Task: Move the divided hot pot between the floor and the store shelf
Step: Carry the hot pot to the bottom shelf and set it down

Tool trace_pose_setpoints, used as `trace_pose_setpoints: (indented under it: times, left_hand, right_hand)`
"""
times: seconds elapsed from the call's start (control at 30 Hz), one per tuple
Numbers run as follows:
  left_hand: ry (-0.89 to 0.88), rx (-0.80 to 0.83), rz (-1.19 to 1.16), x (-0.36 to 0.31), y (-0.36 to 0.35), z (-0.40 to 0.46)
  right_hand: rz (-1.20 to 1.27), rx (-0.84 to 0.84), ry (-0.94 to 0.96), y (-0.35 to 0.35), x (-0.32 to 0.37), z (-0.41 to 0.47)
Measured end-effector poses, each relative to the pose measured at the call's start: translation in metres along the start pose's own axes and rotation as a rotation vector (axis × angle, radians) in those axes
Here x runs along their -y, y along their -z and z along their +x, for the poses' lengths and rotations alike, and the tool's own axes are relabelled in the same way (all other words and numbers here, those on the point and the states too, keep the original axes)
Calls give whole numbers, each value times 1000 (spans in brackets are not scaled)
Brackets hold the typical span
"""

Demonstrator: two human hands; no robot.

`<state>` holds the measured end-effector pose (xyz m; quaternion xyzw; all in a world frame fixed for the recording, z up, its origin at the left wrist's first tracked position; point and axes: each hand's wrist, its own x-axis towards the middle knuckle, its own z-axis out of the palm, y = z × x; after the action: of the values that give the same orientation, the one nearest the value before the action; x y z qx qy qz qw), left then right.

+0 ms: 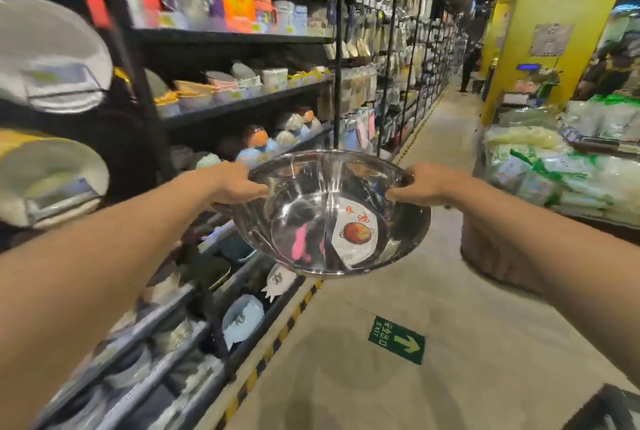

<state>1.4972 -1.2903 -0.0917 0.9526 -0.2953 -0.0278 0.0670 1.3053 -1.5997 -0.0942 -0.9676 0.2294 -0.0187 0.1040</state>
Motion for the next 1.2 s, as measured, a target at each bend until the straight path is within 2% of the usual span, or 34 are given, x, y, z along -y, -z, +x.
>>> trace_pose_setpoints:
  times: [0.23,0.47,0.63,0.83,1.03,1.2]
  left_hand:
    - [406,-31,-28,116,12,-155]
    - [811,-105,-75,203,23,-378]
    - [1053,-139,-97,234,28,-558]
    - [1315,-161,-102,239,31,-765]
    - [1575,-228,-129,226,24,-955]
    - [1771,-258,-131,210,6,-1071]
  right_hand:
    - [4,97,368,-46,143,12]
    - [11,193,784,-91,328,-67]
    - [19,272,1012,-121,462,-169]
    - [-9,333,1345,-157,598,-329]
    - [17,376,1628,-183,703,-503]
    - [-77,370,1808,-210,763,-630]
